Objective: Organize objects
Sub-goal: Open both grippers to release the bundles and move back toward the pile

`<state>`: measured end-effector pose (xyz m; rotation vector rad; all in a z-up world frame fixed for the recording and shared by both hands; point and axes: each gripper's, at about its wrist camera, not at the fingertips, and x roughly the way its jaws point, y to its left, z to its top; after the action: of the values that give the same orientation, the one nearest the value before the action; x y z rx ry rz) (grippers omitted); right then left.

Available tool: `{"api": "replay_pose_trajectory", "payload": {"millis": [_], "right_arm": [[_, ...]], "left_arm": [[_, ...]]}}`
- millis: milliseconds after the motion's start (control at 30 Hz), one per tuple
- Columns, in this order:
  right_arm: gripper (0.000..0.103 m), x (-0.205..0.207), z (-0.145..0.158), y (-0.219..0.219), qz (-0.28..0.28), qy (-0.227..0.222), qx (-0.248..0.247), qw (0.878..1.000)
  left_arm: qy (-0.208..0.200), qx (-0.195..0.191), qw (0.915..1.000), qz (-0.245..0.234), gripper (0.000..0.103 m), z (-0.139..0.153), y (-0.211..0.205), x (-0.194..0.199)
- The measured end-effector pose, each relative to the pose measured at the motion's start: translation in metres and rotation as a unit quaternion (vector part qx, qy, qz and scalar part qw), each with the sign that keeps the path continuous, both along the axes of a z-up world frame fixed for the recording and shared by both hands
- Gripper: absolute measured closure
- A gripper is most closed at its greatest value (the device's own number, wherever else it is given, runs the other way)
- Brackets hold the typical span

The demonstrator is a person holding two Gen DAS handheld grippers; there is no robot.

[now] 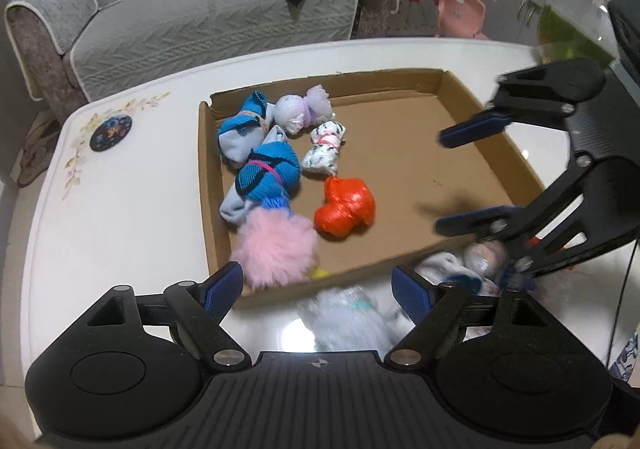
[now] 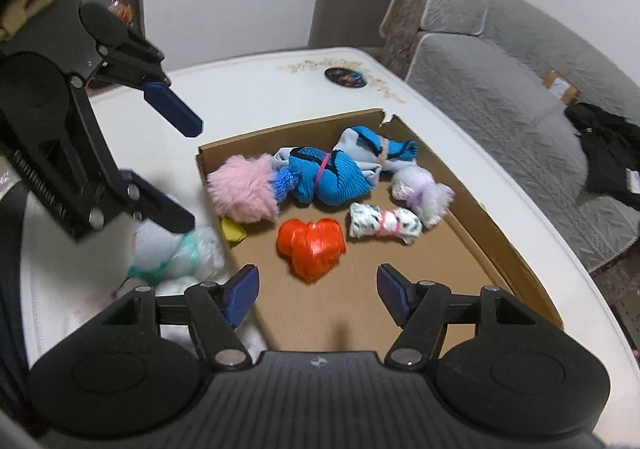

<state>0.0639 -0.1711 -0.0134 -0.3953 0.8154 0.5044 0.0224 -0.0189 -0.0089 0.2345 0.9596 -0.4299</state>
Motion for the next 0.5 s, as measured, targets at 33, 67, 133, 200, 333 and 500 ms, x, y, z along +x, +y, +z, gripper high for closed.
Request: {"api": "replay_pose_trajectory", "payload": {"millis": [33, 67, 133, 200, 333, 500], "right_arm": [[0.039, -0.009, 0.003, -0.004, -0.009, -0.005, 0.004, 1.000], [0.039, -0.018, 0.005, -0.009, -0.017, -0.011, 0.007, 1.000], [0.039, -0.038, 0.009, -0.017, -0.031, -0.021, 0.015, 0.999], [0.038, -0.059, 0.012, -0.025, -0.046, -0.030, 0.022, 0.998], [0.036, -0.101, 0.011, -0.036, -0.075, -0.043, 0.043, 0.995], [0.030, -0.145, -0.003, -0.041, -0.119, -0.052, 0.093, 0.987]], "left_arm": [[-0.003, -0.004, 1.0000, -0.001, 0.016, 0.001, 0.002, -0.007], [-0.008, -0.007, 0.9999, 0.000, 0.016, 0.002, 0.004, -0.015], [-0.017, -0.012, 0.9998, 0.000, 0.015, 0.002, 0.007, -0.033], [-0.023, -0.021, 0.9995, 0.005, 0.014, -0.001, 0.011, -0.052], [-0.031, -0.039, 0.9985, 0.024, 0.014, -0.014, 0.016, -0.089], [-0.049, -0.061, 0.9955, 0.053, 0.013, -0.039, 0.009, -0.131]]}}
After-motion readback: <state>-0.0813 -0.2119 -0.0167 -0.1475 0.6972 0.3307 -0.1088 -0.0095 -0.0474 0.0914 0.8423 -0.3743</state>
